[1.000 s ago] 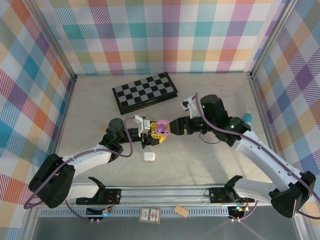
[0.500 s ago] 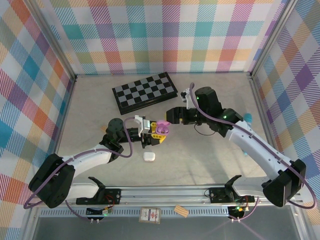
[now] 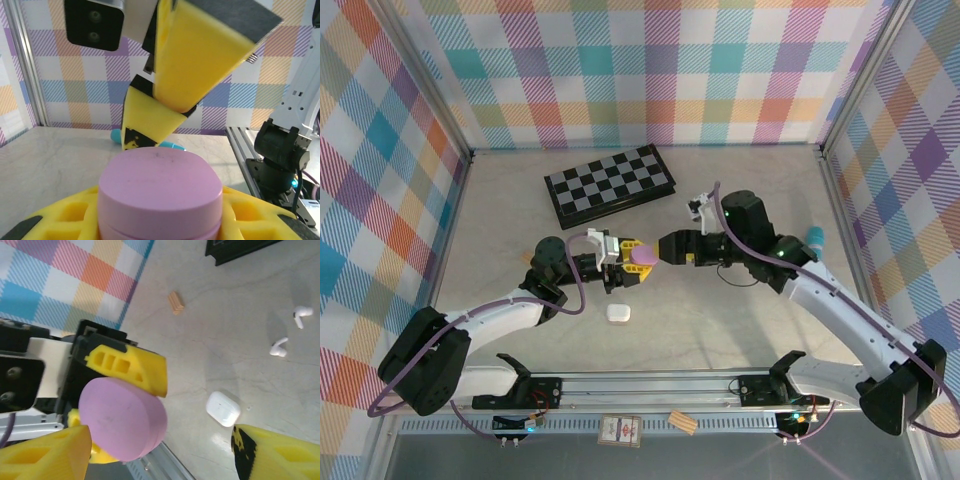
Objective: Insert the wireless bluetooth earbuds into the charging case
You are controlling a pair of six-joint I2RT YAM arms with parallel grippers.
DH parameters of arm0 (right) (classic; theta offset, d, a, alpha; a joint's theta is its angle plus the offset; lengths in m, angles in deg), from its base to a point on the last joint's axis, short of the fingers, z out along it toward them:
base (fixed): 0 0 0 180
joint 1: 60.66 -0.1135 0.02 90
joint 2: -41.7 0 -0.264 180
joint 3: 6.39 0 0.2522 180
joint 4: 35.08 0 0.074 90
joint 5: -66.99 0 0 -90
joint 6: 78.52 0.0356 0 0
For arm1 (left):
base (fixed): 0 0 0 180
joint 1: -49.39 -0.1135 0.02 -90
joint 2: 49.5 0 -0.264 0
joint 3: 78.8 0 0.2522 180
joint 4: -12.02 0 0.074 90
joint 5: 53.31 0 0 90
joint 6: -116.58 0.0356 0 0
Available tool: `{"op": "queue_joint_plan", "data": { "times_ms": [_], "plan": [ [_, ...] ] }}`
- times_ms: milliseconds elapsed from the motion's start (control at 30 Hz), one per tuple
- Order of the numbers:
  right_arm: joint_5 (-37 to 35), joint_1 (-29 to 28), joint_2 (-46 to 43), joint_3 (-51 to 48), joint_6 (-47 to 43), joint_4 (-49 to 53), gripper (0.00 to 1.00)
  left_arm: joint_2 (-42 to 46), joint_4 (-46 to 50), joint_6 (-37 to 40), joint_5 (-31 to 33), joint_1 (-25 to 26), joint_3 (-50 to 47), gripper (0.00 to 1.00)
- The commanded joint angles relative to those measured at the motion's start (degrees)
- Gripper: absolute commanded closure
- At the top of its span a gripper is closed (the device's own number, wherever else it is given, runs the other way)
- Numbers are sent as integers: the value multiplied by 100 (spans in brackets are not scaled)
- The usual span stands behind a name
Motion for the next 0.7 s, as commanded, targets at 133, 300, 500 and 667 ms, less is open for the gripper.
{"op": "queue_joint_plan", "data": {
  "times_ms": [133, 300, 500, 667],
  "plan": [
    [1193, 61, 140, -824, 1857, -2524, 23, -92, -808, -272, 74, 68, 148, 65],
    [1452, 53, 375, -1209, 2767, -3804, 31, -147, -921, -333, 103, 76, 182, 65],
    [1487, 51, 483, -1400, 3131, -4317, 54, -203, -988, -364, 166, 85, 181, 65],
    [1324, 54, 400, -1444, 3067, -4231, 77, -204, -980, -331, 262, 94, 137, 65]
  ]
}}
